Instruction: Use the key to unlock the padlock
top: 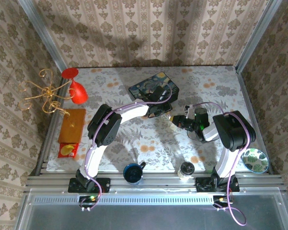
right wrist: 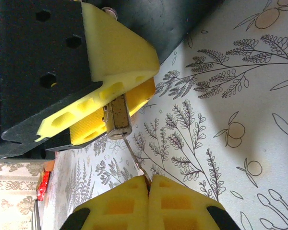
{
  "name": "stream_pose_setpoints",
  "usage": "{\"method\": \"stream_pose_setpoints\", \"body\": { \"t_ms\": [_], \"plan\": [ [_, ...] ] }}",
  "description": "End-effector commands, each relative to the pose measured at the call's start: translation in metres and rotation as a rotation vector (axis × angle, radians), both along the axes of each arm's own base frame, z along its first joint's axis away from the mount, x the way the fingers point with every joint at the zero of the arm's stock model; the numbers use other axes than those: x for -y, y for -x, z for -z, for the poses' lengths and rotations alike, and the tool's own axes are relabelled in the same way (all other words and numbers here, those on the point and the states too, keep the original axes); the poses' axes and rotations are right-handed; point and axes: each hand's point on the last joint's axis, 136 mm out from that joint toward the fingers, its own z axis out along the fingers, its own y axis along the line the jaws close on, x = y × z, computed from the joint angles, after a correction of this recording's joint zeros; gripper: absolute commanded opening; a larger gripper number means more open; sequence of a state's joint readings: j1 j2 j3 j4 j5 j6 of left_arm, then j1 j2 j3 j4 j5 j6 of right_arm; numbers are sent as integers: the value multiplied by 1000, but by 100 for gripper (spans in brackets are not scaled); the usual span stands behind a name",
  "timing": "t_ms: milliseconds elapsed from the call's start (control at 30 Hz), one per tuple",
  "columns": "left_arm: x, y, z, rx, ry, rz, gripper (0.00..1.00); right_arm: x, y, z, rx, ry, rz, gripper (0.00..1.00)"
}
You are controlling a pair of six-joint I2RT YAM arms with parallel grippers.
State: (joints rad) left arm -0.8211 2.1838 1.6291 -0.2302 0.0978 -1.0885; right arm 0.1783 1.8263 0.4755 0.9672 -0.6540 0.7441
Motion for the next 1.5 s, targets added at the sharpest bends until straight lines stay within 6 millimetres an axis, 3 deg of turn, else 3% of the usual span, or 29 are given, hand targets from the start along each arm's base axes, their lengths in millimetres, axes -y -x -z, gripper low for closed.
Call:
{"method": "stream_pose_setpoints", "body": {
  "t_ms": [0, 1467],
  "plan": [
    [8, -8, -51, 70, 109, -10, 13, 6, -4, -7, 49, 13, 32, 0],
    [11, -3, -48, 26, 151, -12, 13, 11, -9, -17, 101, 1, 81, 0]
  ]
}}
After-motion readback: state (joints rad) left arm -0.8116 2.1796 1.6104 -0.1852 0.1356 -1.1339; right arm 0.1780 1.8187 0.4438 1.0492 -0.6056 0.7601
